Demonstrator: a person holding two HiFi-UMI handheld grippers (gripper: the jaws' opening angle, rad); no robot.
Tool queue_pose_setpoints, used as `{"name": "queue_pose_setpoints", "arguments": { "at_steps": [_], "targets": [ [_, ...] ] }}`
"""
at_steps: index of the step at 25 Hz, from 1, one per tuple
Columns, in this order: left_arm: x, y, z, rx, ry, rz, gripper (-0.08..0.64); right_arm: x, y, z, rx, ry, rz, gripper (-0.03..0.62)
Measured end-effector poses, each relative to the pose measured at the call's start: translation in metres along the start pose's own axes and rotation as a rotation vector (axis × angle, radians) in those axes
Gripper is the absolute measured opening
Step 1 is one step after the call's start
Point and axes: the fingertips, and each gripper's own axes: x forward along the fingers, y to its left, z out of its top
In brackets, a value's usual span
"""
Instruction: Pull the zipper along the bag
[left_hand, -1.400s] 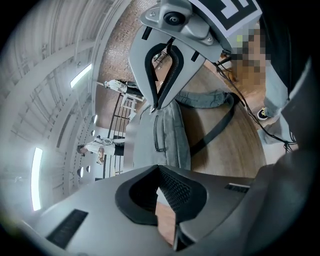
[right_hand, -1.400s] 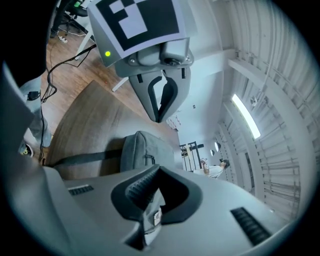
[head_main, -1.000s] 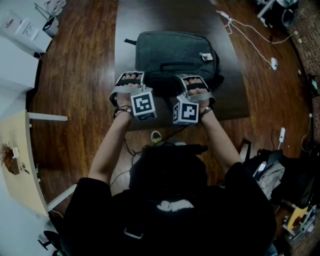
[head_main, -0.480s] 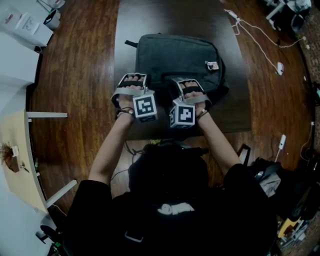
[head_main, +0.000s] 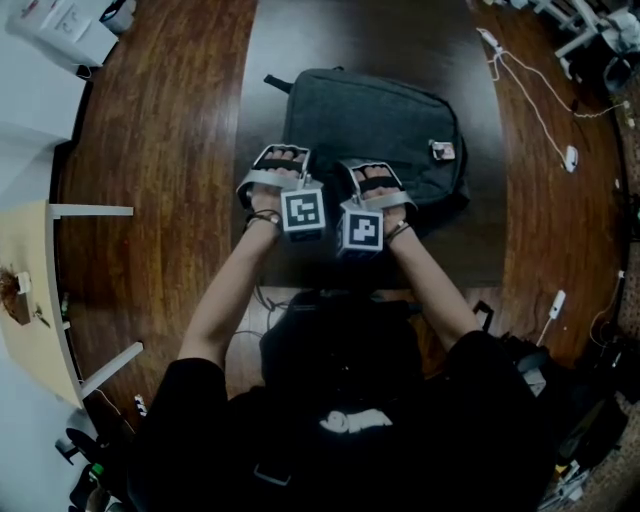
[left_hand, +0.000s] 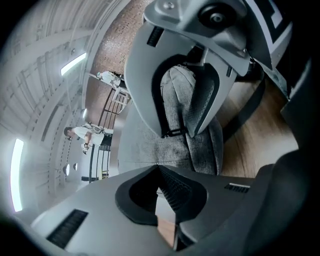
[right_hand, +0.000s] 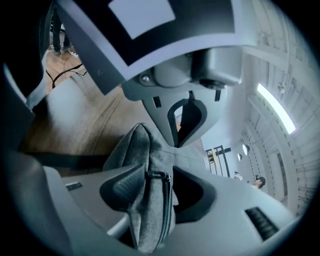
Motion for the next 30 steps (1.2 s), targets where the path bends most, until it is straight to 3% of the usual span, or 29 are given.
{"name": "queue_pose_setpoints", "arguments": {
  "at_steps": [2, 6, 9, 12, 16, 20, 30],
  "targets": [
    [0.002, -0.002, -0.002, -0.006, 0.003, -0.010, 0.000, -0.004, -0.004, -0.001, 0.006, -0.005, 0.000, 0.176],
    [0.008, 0.000, -0.005, -0.006, 0.004, -0.009, 0.000, -0.007, -0.012, -0.007, 0.031, 0.003, 0.020, 0.193],
    [0.009, -0.001, -0.004, -0.007, 0.000, -0.015, 0.000, -0.014, -0.022, -0.009, 0.056, 0.014, -0.011, 0.189],
    [0.012, -0.002, -0.002, -0.005, -0.008, -0.021, 0.000, -0.009, -0.026, -0.010, 0.063, 0.021, -0.016, 0.145],
    [0.012, -0.001, 0.001, -0.006, -0.015, -0.021, 0.000, 0.004, -0.017, -0.018, 0.000, 0.037, 0.002, 0.116],
    [0.014, 0.003, 0.001, -0.005, -0.023, -0.019, 0.000, 0.010, -0.012, -0.017, -0.006, 0.051, 0.038, 0.029],
    [0.024, -0.001, 0.024, 0.042, -0.062, -0.025, 0.000, 0.002, -0.018, -0.015, 0.078, 0.107, 0.093, 0.025]
  ]
}}
